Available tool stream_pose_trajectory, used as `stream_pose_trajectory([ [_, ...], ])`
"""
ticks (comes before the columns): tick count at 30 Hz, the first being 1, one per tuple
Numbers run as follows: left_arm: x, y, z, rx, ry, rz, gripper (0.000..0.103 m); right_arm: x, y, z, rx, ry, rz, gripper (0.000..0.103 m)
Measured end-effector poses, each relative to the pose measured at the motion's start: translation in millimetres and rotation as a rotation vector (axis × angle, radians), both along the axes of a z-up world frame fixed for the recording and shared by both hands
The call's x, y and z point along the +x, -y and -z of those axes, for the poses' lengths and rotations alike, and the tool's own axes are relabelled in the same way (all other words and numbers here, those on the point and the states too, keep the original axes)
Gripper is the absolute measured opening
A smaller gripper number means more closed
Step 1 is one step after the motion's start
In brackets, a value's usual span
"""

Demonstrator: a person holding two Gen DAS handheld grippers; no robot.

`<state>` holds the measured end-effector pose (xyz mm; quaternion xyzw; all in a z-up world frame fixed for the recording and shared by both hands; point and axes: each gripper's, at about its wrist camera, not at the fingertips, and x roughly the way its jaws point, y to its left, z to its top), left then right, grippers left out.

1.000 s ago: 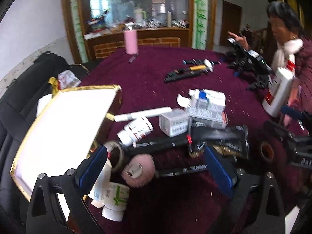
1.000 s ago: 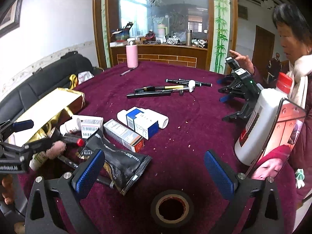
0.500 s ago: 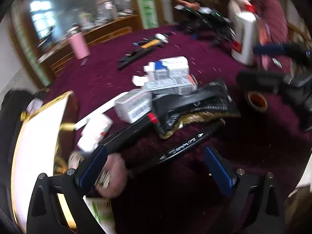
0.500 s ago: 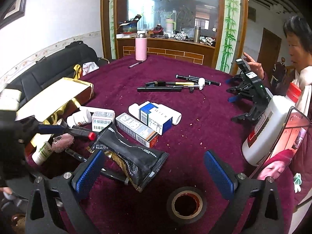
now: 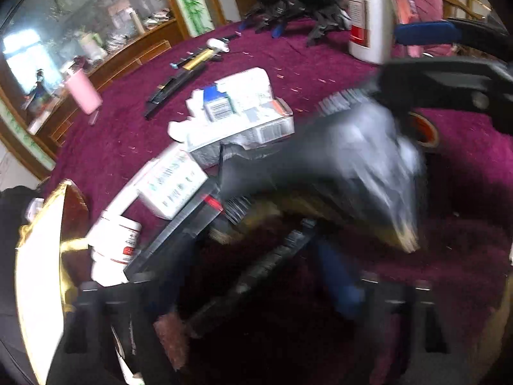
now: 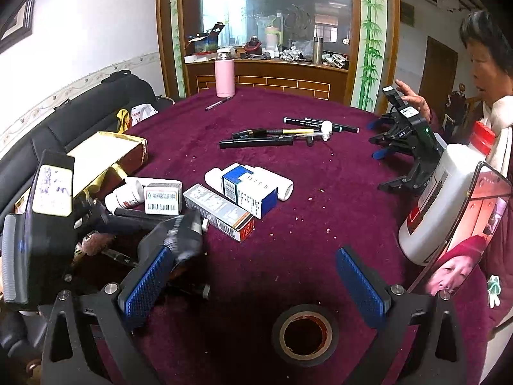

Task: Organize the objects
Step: 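Close the left gripper on the black marker and lift it, then grasp the black-and-gold snack bag with the right gripper and lift it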

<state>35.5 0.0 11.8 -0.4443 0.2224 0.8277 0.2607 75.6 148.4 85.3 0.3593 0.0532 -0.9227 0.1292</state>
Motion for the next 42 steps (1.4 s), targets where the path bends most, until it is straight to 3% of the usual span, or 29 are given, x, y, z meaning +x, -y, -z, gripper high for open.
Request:
stream_pose_trajectory([
  [1,-0.4,2.2,-0.2,0.041,0.048,0.007,0.029,-0.2,-1.0,0.3,-0.001,0.001,0.003,0.103],
  [6,3.7,7.5,2.0,0.093,0.069,-0.041,0.015,1.4,-7.9,-0.2,-0.019,0.003,0.014,0.103],
  [17,-1.6,29.4,-7.2,0.276,0.136,-0.149,0.014,-1.3,-6.6,4.2,-0.044,0.025,-0.013,0.103],
  [25,21.2,30.7,-6.3,0.237,0.177,-0.139,0.015,-5.2,-4.3,-6.8,-0.191,0.061,-0.077,0.099],
  [29,24.4,41.6,-6.3,0.232,0.184,-0.168,0.015,-17.6,19.6,1.2,-0.212,0.144,-0.171,0.086],
  [34,24.2,53.0,-5.1,0.228,0.179,-0.21,0.015,-34.6,46.7,12.7,-0.154,0.187,-0.216,0.075],
  [39,23.4,64.3,-4.5,0.221,0.187,-0.24,0.015,-48.2,55.0,33.3,-0.134,0.289,-0.227,0.043],
  [42,22.4,67.6,-2.9,0.226,0.191,-0.251,0.015,-49.5,55.8,45.9,-0.125,0.326,-0.227,0.034],
])
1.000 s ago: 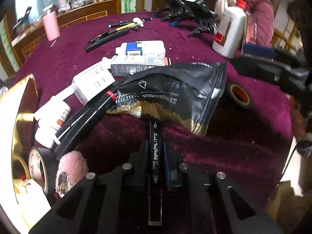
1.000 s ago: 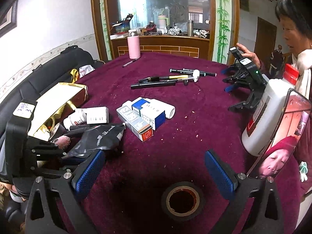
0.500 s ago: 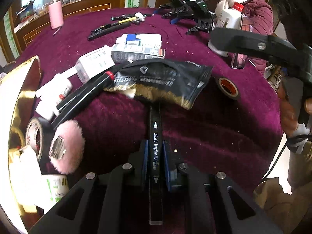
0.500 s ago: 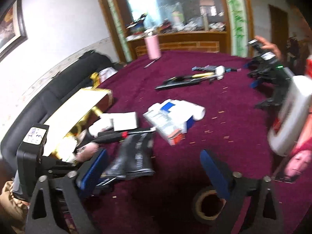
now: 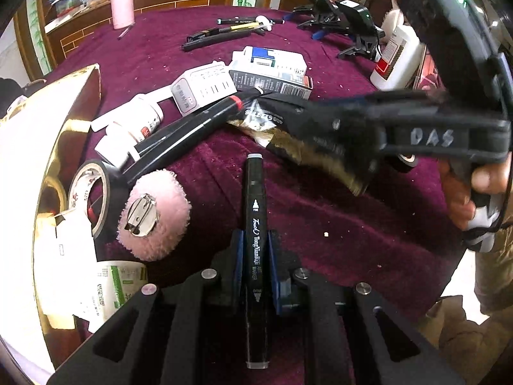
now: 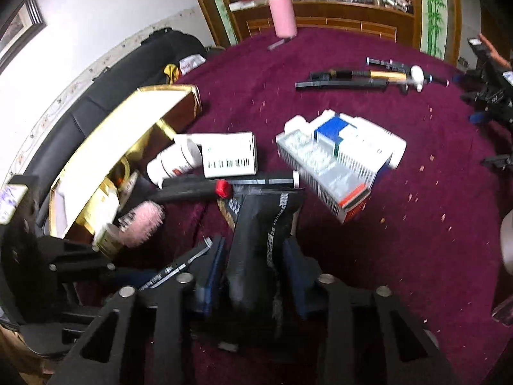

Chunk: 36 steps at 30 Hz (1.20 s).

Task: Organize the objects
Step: 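Grasp the black-and-gold snack bag with the right gripper and lift it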

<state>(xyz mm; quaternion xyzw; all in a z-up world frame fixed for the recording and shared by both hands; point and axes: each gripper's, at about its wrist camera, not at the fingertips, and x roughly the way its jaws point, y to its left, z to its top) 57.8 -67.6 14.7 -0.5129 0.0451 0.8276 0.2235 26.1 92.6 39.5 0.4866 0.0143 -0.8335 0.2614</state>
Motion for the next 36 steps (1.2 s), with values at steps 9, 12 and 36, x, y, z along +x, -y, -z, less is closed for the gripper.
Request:
stream_pose_trajectory([
  [9,-0.5,-2.7,-2.8,-0.001,-0.048,-0.067,0.014,8.1,-10.5,-7.3,-0.032,-0.068,0.039,0.016],
  [12,1.5,4.2,-12.5,0.036,-0.073,-0.098,0.014,12.0,-16.3,-22.8,-0.056,-0.11,0.053,0.016],
  [36,10.5,42.9,-74.3,0.14,-0.232,-0.23,0.014,26.2,-11.8,-60.7,-0.121,-0.221,0.048,0.016],
])
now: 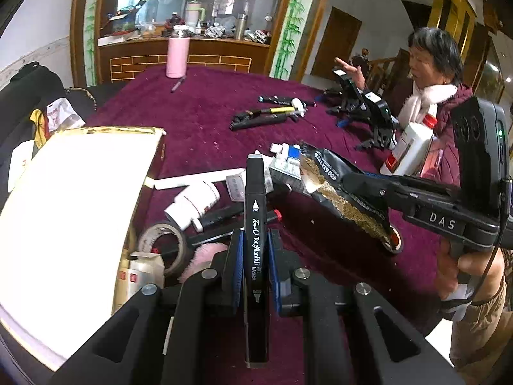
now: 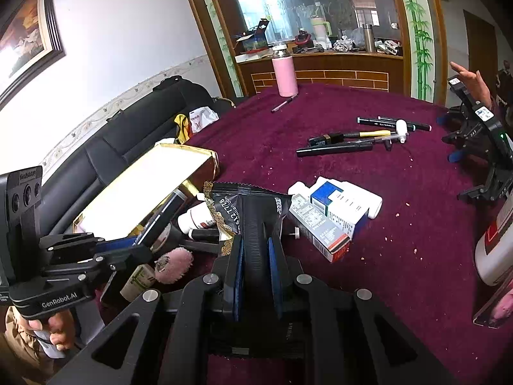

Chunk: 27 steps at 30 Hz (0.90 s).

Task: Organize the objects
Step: 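Grasp the black-and-gold snack bag with the right gripper and lift it, then carry the marker in the left gripper while the right gripper carries the bag to the white box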

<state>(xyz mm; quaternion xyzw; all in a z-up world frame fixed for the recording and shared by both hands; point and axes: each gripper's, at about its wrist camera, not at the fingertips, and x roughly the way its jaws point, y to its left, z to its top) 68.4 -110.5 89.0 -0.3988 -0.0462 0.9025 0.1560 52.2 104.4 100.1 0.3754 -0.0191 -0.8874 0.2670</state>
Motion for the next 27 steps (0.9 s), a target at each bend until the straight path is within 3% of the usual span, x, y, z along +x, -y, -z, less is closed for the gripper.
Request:
stream_pose_trajectory([
  [13,9.6,39.6,-10.4,0.013,-0.038,-0.113,0.014,2.4,38.5,-10.9,-0.012,-0.022,-0.09,0.016],
  [27,24.8,115.5,-4.4,-0.012,-0.029,-0.326,0.015,3.0,114.5,-19.2,-0.018,-0.018,-0.251,0.017],
])
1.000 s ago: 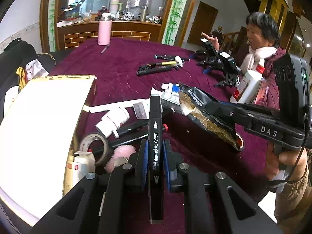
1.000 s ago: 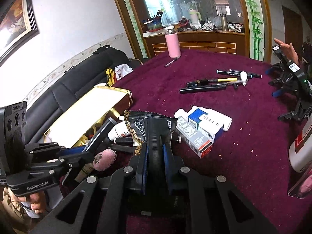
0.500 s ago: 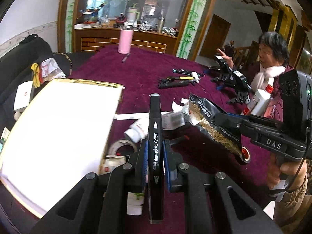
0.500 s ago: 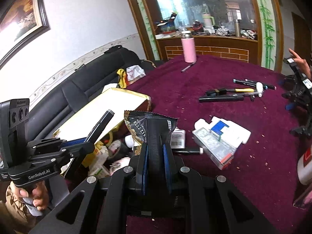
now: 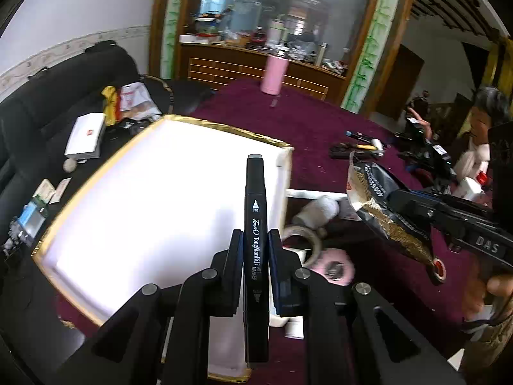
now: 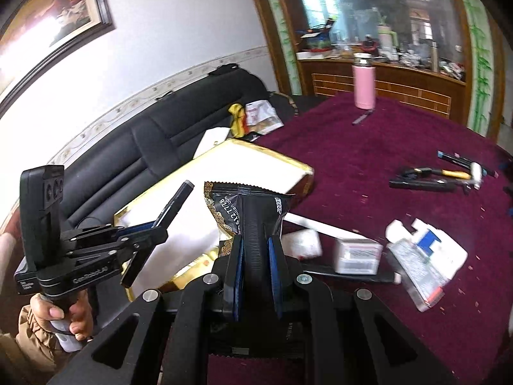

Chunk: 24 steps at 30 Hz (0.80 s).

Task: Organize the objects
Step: 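Carry the marker in the left gripper while the right gripper carries the bag to the white box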

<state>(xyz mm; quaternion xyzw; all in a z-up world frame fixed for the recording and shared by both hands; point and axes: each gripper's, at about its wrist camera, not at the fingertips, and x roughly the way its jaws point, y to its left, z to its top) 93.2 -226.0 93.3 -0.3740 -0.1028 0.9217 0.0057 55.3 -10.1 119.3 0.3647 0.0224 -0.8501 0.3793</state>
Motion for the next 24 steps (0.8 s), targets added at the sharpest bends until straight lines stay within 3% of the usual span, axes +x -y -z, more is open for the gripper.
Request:
stream_pose_trajectory([
  [9,-2.0,58.6,7.5,-0.028,0.018,-0.131,0.015,7.5,73.8,10.2,0.018,0.044,-0.13,0.017],
  [16,-11.0,93.3,18.8,-0.032,0.044,-0.187,0.015,19.1,129.4,34.4,0.054,0.084,-0.225,0.017],
  [24,-12.5,110.3,33.7,-0.038,0.072,-0.215,0.015,22.9,154.9,51.9,0.088,0.109,-0.269,0.017],
])
